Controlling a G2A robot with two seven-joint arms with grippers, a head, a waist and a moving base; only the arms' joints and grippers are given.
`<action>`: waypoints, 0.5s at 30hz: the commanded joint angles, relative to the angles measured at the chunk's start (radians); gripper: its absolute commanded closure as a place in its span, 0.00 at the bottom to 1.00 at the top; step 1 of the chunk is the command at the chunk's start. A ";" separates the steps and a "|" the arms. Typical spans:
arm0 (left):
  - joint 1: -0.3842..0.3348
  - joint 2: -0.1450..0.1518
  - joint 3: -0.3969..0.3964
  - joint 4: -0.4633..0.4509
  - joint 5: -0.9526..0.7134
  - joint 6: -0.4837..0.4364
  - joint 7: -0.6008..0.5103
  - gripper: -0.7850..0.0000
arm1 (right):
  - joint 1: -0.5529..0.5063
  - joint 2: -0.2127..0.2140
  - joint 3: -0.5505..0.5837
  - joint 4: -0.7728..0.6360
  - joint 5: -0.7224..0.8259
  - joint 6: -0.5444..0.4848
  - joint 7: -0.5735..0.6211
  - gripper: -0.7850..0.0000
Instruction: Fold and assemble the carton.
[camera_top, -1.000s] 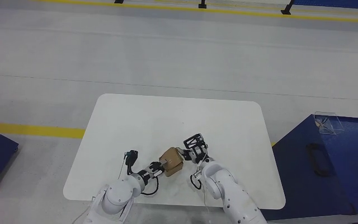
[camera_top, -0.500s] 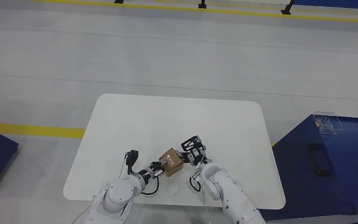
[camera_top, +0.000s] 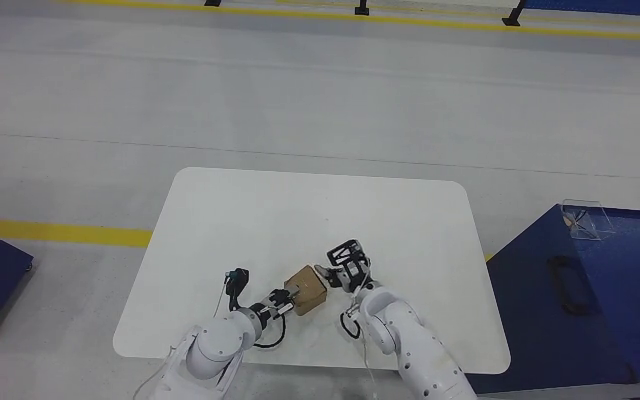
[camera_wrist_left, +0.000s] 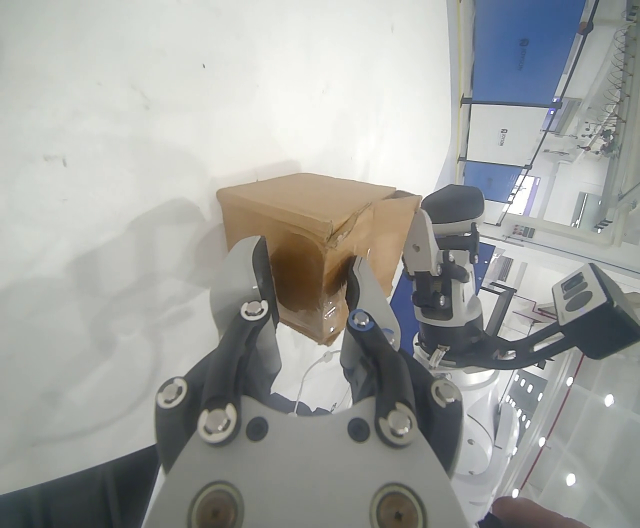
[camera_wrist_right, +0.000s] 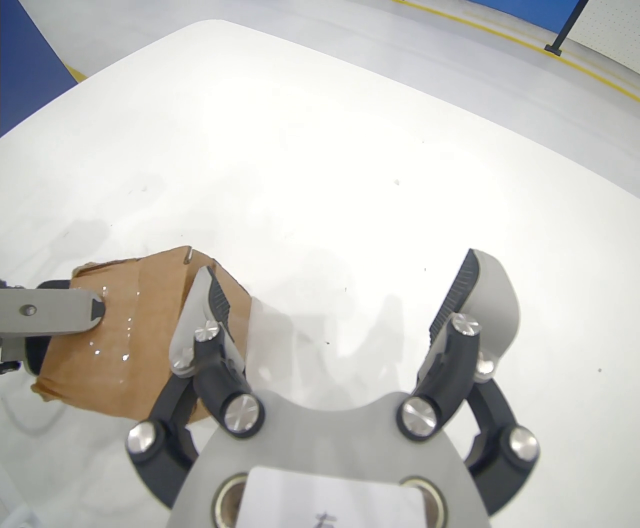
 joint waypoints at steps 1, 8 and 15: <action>-0.001 0.000 0.001 0.001 -0.001 0.002 0.002 0.68 | -0.002 0.000 0.007 -0.007 0.009 0.004 -0.011 0.00; 0.001 0.003 -0.001 -0.004 -0.005 -0.002 0.005 0.67 | -0.028 0.009 0.016 -0.043 0.012 -0.104 -0.001 0.00; 0.025 0.008 -0.029 -0.040 -0.029 -0.030 0.025 0.50 | -0.013 0.004 -0.002 -0.014 -0.022 -0.047 0.034 0.00</action>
